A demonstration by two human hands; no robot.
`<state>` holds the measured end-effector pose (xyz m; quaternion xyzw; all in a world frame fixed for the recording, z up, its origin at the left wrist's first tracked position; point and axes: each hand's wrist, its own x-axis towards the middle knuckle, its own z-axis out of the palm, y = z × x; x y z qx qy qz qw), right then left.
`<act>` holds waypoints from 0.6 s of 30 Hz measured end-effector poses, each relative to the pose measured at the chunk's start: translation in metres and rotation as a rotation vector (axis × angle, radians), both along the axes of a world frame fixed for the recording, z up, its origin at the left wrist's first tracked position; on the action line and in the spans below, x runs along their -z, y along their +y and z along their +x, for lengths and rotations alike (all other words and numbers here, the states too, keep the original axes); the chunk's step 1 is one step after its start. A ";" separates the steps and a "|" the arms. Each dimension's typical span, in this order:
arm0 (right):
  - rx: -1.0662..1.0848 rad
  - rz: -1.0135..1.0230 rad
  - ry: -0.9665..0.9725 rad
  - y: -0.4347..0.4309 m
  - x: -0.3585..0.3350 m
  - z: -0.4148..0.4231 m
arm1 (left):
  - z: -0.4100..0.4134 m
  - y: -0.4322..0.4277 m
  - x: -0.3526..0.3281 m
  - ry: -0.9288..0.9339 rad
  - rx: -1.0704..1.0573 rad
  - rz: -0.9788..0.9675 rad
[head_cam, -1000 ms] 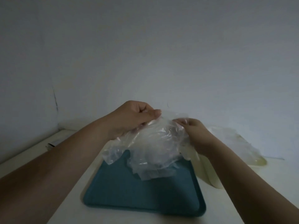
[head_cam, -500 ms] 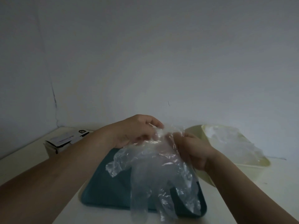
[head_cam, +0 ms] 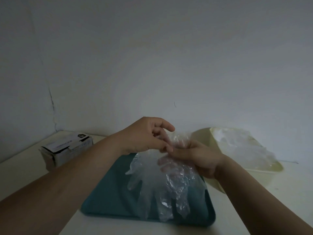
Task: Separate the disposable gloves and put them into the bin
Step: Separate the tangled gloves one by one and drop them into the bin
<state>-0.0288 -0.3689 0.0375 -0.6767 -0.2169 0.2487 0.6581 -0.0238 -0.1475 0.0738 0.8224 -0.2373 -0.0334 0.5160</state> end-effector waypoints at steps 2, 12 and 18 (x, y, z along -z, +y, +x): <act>0.069 0.011 -0.018 0.002 0.002 0.000 | 0.001 0.000 0.003 -0.031 -0.033 -0.014; 0.346 0.055 0.008 -0.011 0.007 0.006 | -0.006 0.042 0.053 0.223 -0.199 -0.326; 0.464 0.099 0.026 -0.019 -0.005 0.013 | -0.019 0.051 0.069 0.316 -0.184 -0.320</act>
